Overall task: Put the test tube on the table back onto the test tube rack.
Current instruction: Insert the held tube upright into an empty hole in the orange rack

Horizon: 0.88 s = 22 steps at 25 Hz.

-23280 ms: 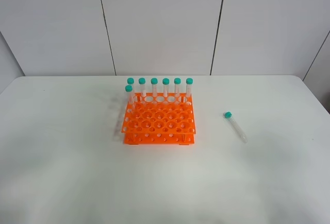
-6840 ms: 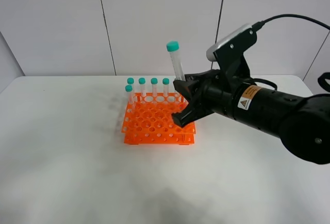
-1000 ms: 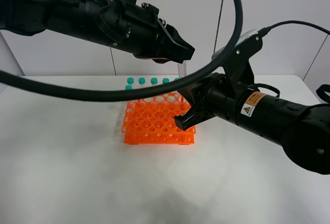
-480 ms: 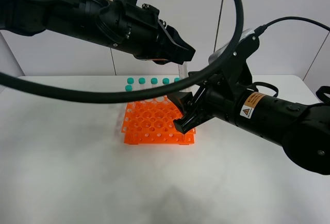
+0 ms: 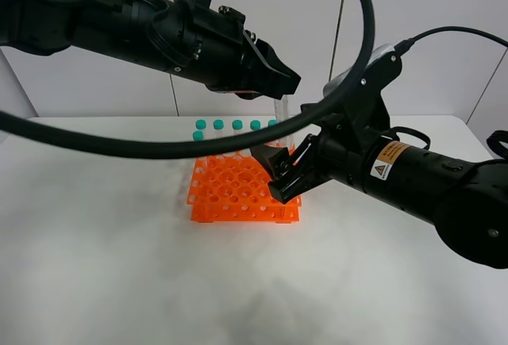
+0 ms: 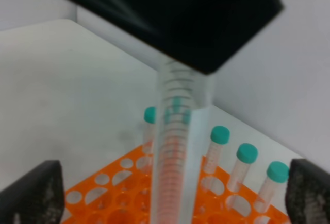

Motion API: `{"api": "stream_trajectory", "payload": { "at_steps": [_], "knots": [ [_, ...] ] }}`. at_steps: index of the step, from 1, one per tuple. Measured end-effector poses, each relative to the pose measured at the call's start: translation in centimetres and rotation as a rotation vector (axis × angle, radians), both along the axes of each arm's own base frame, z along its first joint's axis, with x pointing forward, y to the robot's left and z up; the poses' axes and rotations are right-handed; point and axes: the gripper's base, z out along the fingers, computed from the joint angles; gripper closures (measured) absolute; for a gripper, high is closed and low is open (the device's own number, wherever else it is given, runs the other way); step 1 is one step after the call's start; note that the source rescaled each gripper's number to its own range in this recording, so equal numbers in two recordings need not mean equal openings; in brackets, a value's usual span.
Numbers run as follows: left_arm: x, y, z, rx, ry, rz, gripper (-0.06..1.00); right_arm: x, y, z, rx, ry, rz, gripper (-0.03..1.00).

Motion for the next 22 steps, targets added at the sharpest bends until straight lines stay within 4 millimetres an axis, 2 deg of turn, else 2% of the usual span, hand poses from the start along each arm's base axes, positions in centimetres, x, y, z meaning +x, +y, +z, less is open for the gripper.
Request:
{"api": "stream_trajectory", "payload": {
  "at_steps": [3,9,22],
  "knots": [
    [0.0,0.0,0.0,0.0,0.0,0.0,0.94,0.1,-0.1,0.0,-0.01,-0.007,-0.008,0.0],
    [0.0,0.0,0.0,0.0,0.0,0.0,0.94,0.0,-0.1,-0.2,-0.034,0.009,-0.005,-0.01],
    [0.0,0.0,0.0,0.0,0.0,0.0,0.94,-0.8,-0.7,-2.6,-0.126,0.288,-0.037,-0.01]
  ]
}}
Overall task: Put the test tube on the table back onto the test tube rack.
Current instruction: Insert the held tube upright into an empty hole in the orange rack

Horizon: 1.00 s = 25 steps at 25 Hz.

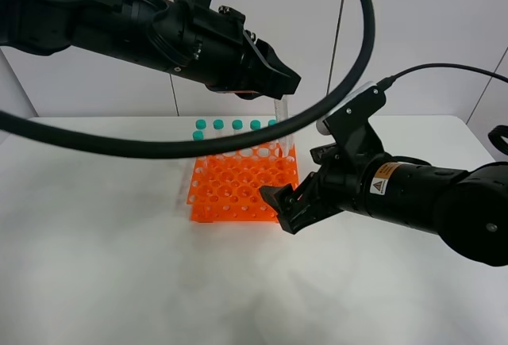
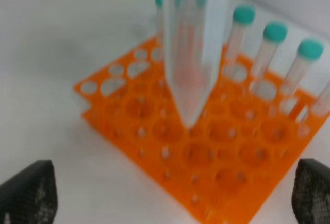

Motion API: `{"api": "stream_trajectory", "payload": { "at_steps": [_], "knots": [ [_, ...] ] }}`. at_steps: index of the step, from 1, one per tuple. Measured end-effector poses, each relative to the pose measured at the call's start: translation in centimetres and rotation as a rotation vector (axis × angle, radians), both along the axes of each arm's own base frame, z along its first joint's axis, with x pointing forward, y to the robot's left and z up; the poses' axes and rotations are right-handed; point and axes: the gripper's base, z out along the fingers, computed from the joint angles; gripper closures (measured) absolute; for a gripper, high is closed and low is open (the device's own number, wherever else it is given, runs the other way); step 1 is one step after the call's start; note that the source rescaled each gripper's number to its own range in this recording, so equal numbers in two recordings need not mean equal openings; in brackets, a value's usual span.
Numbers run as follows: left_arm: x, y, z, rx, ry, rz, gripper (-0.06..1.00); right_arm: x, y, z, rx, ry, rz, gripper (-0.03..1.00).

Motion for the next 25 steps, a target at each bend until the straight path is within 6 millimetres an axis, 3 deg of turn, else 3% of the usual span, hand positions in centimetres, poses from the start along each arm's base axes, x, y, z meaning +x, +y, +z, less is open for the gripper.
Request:
{"api": "stream_trajectory", "payload": {
  "at_steps": [3,9,25],
  "knots": [
    [0.0,0.0,0.0,0.0,0.0,0.0,0.94,0.1,-0.6,-0.5,-0.029,0.061,-0.02,-0.01],
    [0.0,0.0,0.0,0.001,0.002,-0.002,0.94,1.4,-4.2,-1.5,-0.078,0.186,-0.154,-0.01],
    [-0.1,0.0,-0.1,0.005,0.01,-0.011,0.94,3.1,-10.5,-2.0,-0.117,0.287,-0.383,-0.01]
  ]
}}
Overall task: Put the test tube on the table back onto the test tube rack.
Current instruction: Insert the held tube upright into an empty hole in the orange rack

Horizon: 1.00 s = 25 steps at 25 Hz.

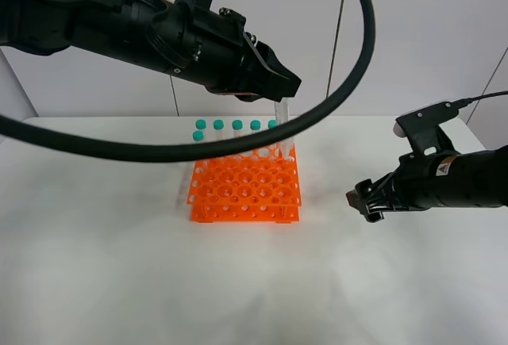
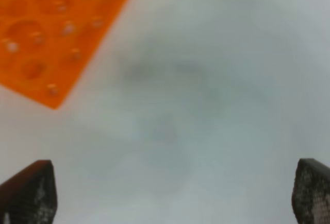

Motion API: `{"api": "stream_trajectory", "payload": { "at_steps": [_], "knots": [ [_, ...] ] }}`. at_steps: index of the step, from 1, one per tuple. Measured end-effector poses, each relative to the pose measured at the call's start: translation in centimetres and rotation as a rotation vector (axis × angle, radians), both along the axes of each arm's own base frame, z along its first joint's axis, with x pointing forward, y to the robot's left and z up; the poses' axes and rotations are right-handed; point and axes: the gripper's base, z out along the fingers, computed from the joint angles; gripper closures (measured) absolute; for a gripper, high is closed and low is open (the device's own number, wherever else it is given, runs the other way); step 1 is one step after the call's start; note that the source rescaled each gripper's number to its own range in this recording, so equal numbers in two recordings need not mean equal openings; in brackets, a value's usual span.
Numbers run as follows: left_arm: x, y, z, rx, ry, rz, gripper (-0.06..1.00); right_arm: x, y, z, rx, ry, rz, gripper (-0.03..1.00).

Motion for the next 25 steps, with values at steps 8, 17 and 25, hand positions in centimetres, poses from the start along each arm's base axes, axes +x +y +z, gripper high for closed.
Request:
{"api": "stream_trajectory", "payload": {
  "at_steps": [8,17,25],
  "knots": [
    [0.0,0.0,0.0,0.001,0.001,-0.002,0.94,1.8,-3.7,2.4,-0.031,0.076,-0.154,-0.01],
    [0.0,0.0,0.0,0.001,0.002,-0.002,0.94,3.3,-6.5,7.2,-0.124,0.098,-0.276,-0.01],
    [0.0,0.0,0.0,0.002,0.0,-0.004,0.94,2.5,-5.9,9.0,-0.082,0.022,-0.218,-0.01]
  ]
}}
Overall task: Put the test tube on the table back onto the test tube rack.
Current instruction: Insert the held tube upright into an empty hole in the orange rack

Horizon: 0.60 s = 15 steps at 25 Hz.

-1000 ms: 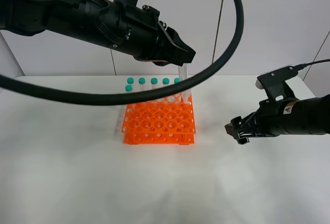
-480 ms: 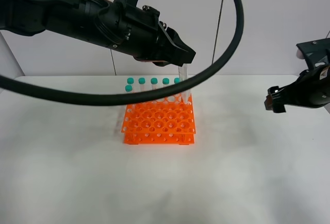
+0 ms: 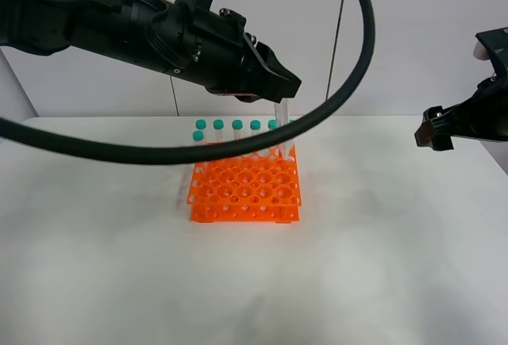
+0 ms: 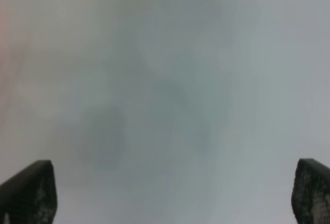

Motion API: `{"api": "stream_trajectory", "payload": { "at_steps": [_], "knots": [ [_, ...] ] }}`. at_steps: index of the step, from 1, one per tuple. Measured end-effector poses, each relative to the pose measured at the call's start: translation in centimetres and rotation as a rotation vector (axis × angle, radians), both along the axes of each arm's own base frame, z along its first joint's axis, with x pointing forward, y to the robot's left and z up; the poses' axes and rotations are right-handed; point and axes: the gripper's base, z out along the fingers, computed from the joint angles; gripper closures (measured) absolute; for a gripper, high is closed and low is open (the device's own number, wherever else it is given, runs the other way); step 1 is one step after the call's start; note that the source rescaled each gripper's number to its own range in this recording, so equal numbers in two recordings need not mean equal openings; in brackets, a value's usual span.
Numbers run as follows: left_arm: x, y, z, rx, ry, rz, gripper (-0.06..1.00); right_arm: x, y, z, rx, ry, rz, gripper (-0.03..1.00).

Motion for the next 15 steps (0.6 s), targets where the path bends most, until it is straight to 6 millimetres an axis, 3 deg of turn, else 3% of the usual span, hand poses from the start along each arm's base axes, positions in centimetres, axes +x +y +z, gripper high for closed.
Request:
{"api": "stream_trajectory", "payload": {
  "at_steps": [6,11,15],
  "knots": [
    [0.0,0.0,0.0,0.001,0.0,0.0,0.94,-1.1,0.0,1.4,-0.001,-0.036,-0.001,-0.01],
    [0.0,0.0,0.0,0.001,0.0,-0.001,0.94,-3.3,0.5,4.0,0.041,-0.126,0.034,0.08],
    [-0.1,0.0,0.0,0.004,0.006,-0.007,0.94,-5.1,0.6,5.4,0.061,-0.156,0.036,0.1]
  ]
}}
